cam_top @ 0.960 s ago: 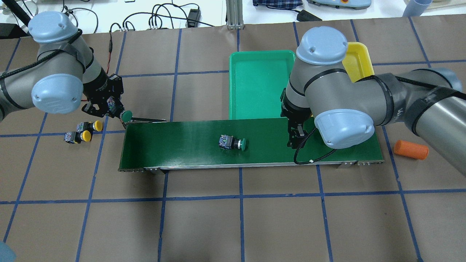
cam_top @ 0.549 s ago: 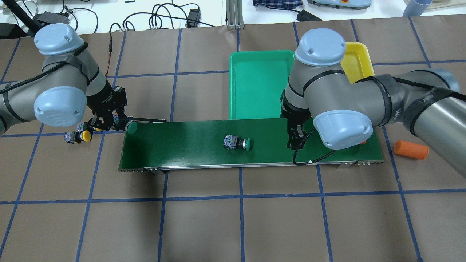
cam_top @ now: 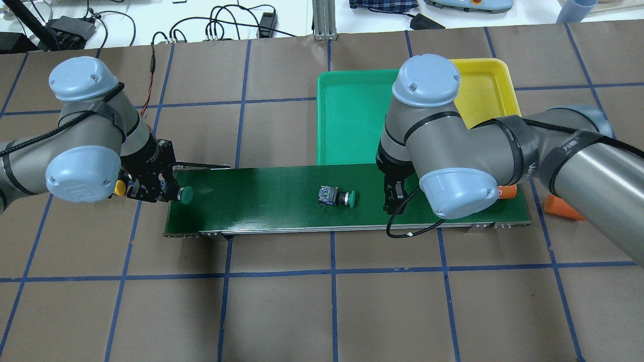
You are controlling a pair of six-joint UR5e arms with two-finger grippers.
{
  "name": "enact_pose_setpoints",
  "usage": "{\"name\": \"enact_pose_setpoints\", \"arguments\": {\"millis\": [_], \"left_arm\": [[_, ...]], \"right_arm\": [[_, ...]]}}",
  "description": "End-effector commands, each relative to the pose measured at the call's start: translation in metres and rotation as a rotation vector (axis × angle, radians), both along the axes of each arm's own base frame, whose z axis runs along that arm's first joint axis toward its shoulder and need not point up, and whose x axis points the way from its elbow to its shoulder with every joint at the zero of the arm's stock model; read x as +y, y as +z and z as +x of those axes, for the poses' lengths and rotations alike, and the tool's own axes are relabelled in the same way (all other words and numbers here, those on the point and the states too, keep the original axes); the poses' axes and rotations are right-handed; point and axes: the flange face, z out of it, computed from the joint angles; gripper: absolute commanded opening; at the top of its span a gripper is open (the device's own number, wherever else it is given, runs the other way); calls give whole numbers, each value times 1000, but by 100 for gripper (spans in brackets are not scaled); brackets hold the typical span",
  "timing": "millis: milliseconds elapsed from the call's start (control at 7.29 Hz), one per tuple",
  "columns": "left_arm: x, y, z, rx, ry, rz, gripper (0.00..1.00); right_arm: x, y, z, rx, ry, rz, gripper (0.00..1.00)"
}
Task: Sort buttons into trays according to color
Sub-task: 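Place the second green switch on the belt while the right gripper lowers onto the first, then grasp the first green switch on the belt with the right gripper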
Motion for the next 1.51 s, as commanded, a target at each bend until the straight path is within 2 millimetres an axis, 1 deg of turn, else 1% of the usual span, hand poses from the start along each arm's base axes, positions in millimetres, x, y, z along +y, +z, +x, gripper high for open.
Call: {"name": "enact_pose_setpoints", "arguments": {"millis": [0, 274, 411, 549, 686, 823, 1234, 1372], "left_arm": [[6, -6, -1, -5, 53, 13, 34], [9, -17, -5, 22, 62, 35, 34], [9, -20, -7, 40, 91, 35, 33], [9, -20, -7, 39, 102, 35, 33], [7, -19, -6, 40, 104, 27, 33], [4, -18, -4, 36, 105, 21, 34], [0, -24, -1, 35, 111, 24, 34], [0, -24, -1, 36, 113, 24, 34]], "right_arm": [[8, -22, 22, -11, -9, -66, 100], [10, -25, 23, -11, -11, -59, 100], [11, -32, 25, -12, -7, -43, 100], [13, -38, 32, -12, 7, -35, 100], [14, -46, 35, -9, 13, -17, 100], [12, -50, 35, -6, 13, -11, 100], [10, -49, 35, 5, 17, -18, 100], [11, -51, 35, 8, 20, -16, 98]]}}
